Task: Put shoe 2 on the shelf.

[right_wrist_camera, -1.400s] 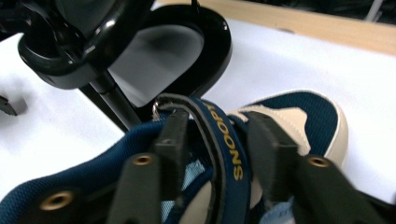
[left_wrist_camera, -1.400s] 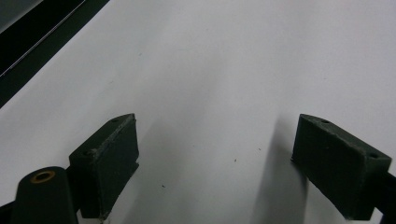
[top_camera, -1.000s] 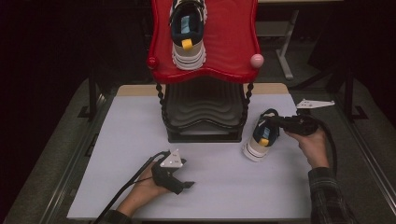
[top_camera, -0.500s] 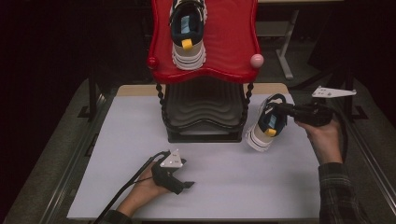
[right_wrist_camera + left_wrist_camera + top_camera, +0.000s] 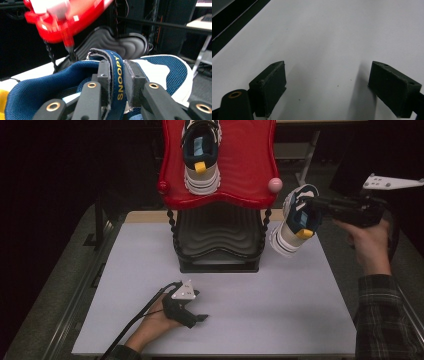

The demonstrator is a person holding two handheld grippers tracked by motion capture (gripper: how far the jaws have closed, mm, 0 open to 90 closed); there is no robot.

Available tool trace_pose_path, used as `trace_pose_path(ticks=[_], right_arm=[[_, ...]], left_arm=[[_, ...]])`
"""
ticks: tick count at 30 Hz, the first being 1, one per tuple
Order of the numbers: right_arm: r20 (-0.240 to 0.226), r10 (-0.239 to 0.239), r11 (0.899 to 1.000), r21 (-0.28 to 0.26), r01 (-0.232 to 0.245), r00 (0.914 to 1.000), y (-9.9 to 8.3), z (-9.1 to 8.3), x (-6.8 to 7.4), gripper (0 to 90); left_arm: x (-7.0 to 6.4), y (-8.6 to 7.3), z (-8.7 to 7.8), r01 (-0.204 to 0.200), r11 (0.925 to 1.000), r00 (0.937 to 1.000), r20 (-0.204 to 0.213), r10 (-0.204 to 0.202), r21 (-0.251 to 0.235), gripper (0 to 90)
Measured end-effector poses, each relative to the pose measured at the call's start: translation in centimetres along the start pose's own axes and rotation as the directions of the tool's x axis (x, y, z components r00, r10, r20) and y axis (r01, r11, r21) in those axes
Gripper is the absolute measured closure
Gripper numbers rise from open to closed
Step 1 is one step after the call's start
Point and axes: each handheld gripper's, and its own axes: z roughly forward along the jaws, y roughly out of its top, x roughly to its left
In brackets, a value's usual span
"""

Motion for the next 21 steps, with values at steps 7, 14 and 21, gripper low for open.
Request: trace_pose_path(ticks=[7, 14, 21], right_arm=[[0.007, -0.044, 0.998, -0.046, 0.044, 0.999, 3.9, -1.2, 0.4, 75.7], [0.017, -0.085, 0.993, -0.077, 0.086, 0.9962, 7.3, -2.3, 1.0, 75.8], [0.022, -0.128, 0.984, -0.12, 0.13, 0.9915, 10.7, -3.2, 1.9, 76.0]], left_arm=[[0.0, 0.0, 0.0, -0.002, 1.0, 1.0, 0.003, 0.002, 0.005, 13.4], [0.0, 0.0, 0.0, -0.002, 1.0, 1.0, 0.0, 0.002, 0.001, 13.4], [0.0, 0.0, 0.0, -0.001, 1.0, 1.0, -0.001, 0.001, -0.001, 13.4]])
